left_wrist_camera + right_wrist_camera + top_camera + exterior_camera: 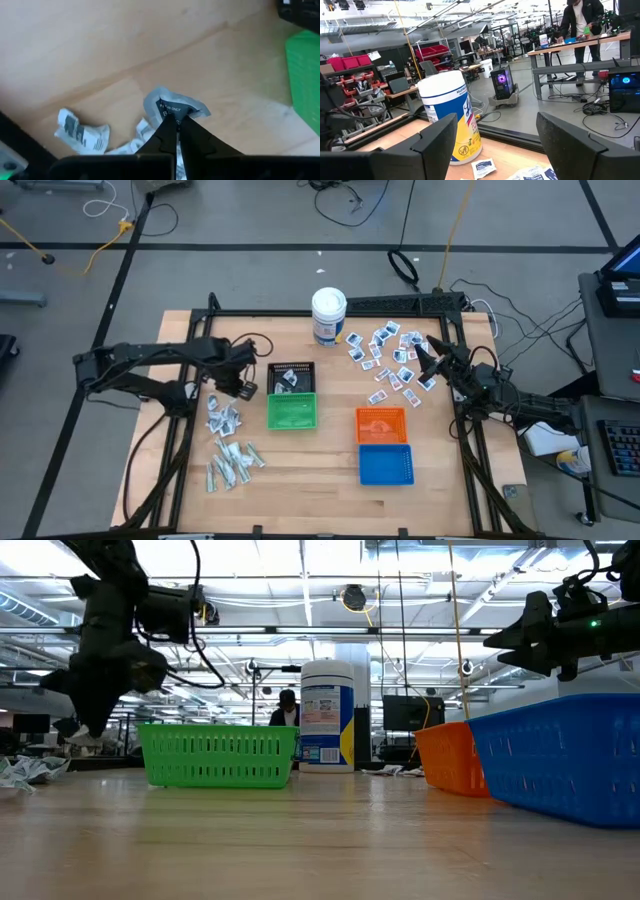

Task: Pick & Place First Aid Supplies
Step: Put the black pad into the black bin

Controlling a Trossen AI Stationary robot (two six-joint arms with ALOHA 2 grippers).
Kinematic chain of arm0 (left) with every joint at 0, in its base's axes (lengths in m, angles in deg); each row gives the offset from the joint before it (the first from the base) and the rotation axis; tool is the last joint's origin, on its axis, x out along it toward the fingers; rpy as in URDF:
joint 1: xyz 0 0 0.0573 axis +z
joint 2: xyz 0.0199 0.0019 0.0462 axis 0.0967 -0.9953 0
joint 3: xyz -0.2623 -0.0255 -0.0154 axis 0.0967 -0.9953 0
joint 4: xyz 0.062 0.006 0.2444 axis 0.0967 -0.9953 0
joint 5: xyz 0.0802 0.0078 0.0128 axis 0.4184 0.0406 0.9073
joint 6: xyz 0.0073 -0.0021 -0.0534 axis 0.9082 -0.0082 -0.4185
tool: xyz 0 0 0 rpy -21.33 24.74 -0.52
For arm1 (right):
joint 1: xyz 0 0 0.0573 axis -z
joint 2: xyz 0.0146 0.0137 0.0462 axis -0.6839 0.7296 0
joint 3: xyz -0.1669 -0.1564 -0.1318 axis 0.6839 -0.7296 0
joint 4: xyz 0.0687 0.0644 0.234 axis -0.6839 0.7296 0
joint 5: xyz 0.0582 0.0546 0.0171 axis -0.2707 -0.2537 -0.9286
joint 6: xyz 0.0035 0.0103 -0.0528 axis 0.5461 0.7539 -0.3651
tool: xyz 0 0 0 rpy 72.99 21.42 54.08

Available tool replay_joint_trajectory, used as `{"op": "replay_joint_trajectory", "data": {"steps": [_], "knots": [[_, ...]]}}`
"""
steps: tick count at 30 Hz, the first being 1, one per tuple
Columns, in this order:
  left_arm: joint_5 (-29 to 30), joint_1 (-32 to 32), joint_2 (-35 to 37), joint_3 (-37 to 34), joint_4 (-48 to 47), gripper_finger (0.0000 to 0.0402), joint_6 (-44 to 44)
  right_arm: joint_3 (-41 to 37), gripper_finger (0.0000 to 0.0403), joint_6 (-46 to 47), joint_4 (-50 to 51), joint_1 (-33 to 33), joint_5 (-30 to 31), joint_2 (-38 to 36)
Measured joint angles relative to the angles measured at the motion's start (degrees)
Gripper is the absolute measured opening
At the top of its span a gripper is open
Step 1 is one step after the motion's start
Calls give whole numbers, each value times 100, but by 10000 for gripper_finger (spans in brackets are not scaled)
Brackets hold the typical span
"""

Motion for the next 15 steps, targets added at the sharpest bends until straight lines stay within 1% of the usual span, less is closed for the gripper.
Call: {"op": "replay_joint_trajectory", "data": {"steps": [4, 8, 10, 13, 15], "knots": [[-2, 0, 256, 0, -70, 9, -47, -2, 267, 0, -2, 2, -1, 0], [2, 0, 330, 29, -123, 5, -41, 0, 267, 0, -1, 1, 0, -1], [77, -2, 265, 215, -203, 6, 49, -1, 267, 0, -2, 2, 0, 0], [303, 5, 0, 655, -347, 5, 330, -1, 267, 0, -2, 1, 0, -1], [344, 28, -202, 972, -370, 4, 574, -1, 267, 0, -2, 2, -1, 0]]}}
